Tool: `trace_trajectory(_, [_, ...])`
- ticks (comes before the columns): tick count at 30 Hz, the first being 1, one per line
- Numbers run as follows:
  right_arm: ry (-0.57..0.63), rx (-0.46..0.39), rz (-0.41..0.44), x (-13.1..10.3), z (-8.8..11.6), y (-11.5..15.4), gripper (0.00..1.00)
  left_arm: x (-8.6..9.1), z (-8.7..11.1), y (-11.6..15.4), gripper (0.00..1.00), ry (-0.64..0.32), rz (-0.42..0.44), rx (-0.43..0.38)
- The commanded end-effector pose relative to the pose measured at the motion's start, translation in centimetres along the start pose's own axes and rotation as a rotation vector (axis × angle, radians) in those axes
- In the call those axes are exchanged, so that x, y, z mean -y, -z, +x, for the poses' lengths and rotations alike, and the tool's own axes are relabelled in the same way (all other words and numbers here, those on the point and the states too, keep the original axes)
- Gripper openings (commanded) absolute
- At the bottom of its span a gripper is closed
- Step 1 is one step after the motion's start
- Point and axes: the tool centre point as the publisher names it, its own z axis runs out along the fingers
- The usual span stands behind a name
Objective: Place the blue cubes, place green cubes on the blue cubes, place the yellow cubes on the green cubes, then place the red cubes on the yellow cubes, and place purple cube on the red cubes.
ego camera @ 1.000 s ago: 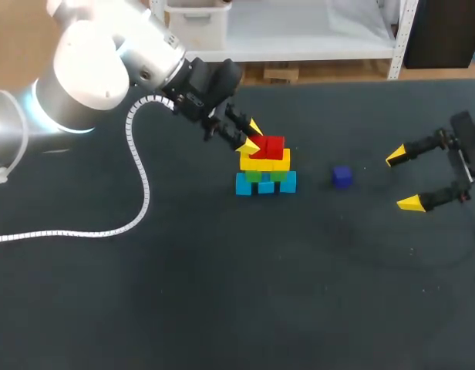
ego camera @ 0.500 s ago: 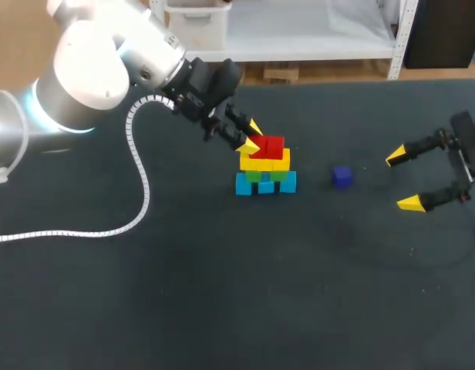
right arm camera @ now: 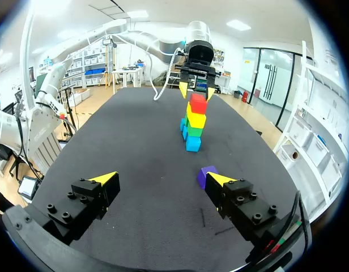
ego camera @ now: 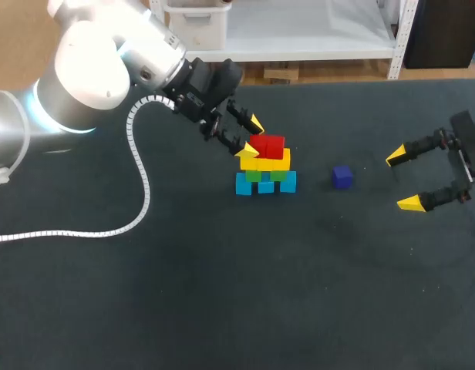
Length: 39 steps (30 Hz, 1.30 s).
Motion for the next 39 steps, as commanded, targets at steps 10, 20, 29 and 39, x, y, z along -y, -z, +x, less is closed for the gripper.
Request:
trace_trajectory(10, [0.001, 0.001, 0.0, 0.1, 0.0, -0.1, 1.0, 1.2, 1.1, 2.0, 1.0, 0.051, -0.121, 0.027])
trace_trajectory(20, [0.001, 0.001, 0.0, 0.1, 0.0, -0.1, 1.0, 2.4, 4.6, 5.8, 1.0, 0.092, -0.2, -0.012])
trace_trajectory(29, [0.007, 0.007, 0.002, 0.4, -0.2, -0.3, 1.0, 1.9, 7.7, 8.1, 1.0, 0.078, -0.201, -0.016])
trace_trajectory(39, [-0.022, 0.034, 0.041, 3.4, -0.9, -2.9, 1.0, 1.7, 9.2, 9.4, 1.0, 0.052, -0.189, -0.011])
